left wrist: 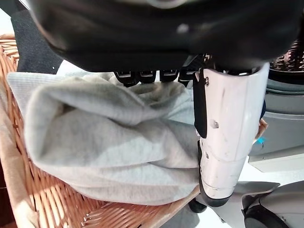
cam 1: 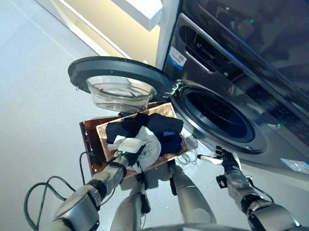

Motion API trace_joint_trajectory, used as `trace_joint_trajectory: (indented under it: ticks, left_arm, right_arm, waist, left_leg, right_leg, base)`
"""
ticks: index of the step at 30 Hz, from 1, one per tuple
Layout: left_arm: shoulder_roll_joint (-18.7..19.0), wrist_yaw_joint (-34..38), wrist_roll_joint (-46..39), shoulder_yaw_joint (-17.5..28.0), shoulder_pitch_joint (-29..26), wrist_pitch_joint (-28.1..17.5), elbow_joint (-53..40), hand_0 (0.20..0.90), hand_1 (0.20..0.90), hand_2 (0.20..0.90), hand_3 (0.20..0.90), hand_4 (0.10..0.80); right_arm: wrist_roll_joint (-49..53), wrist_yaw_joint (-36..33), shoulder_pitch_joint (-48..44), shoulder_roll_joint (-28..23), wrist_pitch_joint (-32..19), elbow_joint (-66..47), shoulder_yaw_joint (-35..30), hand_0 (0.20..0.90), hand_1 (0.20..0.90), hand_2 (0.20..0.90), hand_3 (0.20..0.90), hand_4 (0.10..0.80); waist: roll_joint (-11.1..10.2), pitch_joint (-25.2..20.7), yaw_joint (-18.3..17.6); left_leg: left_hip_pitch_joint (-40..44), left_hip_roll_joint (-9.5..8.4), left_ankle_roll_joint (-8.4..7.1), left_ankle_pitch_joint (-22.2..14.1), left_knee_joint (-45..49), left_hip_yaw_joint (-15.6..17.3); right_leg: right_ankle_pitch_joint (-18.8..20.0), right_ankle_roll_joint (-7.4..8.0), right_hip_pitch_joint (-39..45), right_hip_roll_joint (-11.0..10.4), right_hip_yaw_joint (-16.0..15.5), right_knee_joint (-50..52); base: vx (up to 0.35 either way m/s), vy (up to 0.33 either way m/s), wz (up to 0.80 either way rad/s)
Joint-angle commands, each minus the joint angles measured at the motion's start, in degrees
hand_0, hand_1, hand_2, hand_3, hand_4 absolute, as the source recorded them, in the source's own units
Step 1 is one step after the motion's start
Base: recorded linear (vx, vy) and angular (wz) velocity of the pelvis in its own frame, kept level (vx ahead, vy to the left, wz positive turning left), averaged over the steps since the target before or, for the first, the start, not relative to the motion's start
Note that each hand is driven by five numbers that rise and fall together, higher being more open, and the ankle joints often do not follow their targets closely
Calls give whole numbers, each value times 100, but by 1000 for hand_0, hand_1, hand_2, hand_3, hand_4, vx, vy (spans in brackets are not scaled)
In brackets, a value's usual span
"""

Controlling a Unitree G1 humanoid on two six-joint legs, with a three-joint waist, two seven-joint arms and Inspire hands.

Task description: Pick up the clothes and place them into the washing machine

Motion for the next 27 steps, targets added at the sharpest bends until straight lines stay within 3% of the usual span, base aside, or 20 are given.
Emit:
trace_joint_trajectory:
  ticks: [1, 7, 8, 9, 10, 27]
  left_arm:
    - [-301, -96, -8, 242, 111, 44, 419, 900, 900, 900, 900, 800]
    - [-330, -193, 30, 239, 93, 148, 507, 900, 900, 900, 900, 800]
    - [-336, -203, 22, 252, 92, 164, 520, 730, 730, 730, 730, 678]
    - [-364, -250, 27, 259, 87, 181, 540, 348, 348, 348, 348, 406]
    - [-366, -255, 36, 257, 87, 188, 541, 200, 200, 200, 200, 300]
    - [-357, -270, 19, 319, 24, 178, 495, 200, 200, 200, 200, 300]
  right_arm:
    - [236, -278, -29, -167, -263, -123, 11, 900, 900, 900, 900, 800]
    - [266, -280, -107, -184, -254, -127, 23, 900, 900, 900, 900, 800]
    - [265, -278, -107, -180, -249, -130, 21, 900, 900, 900, 900, 800]
    - [275, -257, -113, -175, -245, -99, 17, 900, 900, 900, 900, 800]
    - [276, -249, -104, -175, -246, -103, 21, 900, 900, 900, 900, 800]
    - [283, -195, -48, -187, -261, -51, 16, 900, 900, 900, 900, 800]
  waist:
    - [-191, -151, -112]
    - [-214, -137, -131]
    - [-219, -140, -134]
    - [-227, -163, -136]
    - [-230, -175, -138]
    - [-217, -379, -132]
  left_leg:
    - [-716, -70, -458, -211, 732, -75]
    - [-932, -35, -477, -186, 781, -113]
    - [-955, -31, -480, -182, 786, -113]
    - [-1009, -26, -489, -179, 803, -127]
    - [-1030, -27, -492, -181, 816, -133]
    - [-1146, -3, -505, -165, 828, -219]
  right_leg:
    - [657, 92, 37, -174, -67, -562]
    - [693, 75, -145, -135, -88, -559]
    - [696, 75, -165, -130, -89, -562]
    - [691, 68, -195, -127, -98, -555]
    - [689, 65, -206, -125, -100, -552]
    - [651, 43, -304, -111, -158, -508]
  base:
    - [0, 0, 0]
    - [-18, -17, 0]
    - [-15, -33, 3]
    - [-17, -42, 4]
    - [-10, -34, 4]
    - [-1, -2, 0]
